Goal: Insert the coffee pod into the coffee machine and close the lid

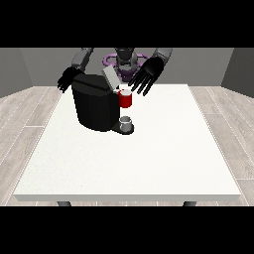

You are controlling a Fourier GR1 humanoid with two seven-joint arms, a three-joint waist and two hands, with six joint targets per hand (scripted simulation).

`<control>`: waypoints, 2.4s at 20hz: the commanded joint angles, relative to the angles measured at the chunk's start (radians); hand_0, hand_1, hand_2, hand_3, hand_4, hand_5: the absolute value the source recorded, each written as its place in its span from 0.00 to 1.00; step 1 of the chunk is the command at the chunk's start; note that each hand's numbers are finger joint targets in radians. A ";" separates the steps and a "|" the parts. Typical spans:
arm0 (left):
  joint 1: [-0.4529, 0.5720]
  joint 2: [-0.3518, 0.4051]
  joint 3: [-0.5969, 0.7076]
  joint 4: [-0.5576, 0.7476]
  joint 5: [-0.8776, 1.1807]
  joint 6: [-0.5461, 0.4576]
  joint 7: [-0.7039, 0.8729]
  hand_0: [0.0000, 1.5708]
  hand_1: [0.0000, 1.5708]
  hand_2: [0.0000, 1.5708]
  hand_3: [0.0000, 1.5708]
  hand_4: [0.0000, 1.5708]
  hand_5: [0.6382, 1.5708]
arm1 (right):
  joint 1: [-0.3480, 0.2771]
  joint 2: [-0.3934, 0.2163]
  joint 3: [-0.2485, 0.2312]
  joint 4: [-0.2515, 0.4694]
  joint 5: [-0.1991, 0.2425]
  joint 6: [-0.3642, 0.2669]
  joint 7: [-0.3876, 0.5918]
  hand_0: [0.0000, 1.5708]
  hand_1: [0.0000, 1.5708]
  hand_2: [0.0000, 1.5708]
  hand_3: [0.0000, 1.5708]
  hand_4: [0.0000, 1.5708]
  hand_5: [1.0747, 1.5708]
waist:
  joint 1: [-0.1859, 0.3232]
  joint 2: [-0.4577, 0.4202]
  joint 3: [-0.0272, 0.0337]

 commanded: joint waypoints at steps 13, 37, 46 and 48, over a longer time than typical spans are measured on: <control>0.257 -0.239 0.255 -0.058 0.344 -0.001 -0.067 0.00 0.00 0.00 0.00 0.15 1.00 | 0.166 -0.042 -0.085 0.065 -0.045 0.009 -0.014 0.00 0.00 0.00 0.00 0.27 1.00 | 0.179 -0.265 -0.0016; 0.677 -0.400 0.282 -0.262 0.589 -0.094 -0.023 0.00 0.00 0.00 0.00 0.00 1.00 | 0.135 -0.138 0.015 -0.164 -0.060 0.211 0.092 0.00 0.00 0.00 0.00 0.00 1.00 | 0.341 -0.438 -0.0001; 0.806 -0.378 0.257 -0.442 0.669 -0.125 0.019 0.00 0.00 0.00 0.00 0.00 1.00 | 0.035 -0.104 0.082 -0.195 -0.008 0.208 0.164 0.00 0.00 0.00 0.00 0.00 1.00 | 0.345 -0.372 -0.0004; 0.790 -0.419 0.218 -0.455 0.671 -0.048 -0.023 0.00 0.00 0.00 0.00 0.00 1.00 | 0.002 -0.063 0.134 -0.144 0.080 0.149 0.121 0.00 0.00 0.00 0.00 0.08 1.00 | 0.359 -0.313 -0.0005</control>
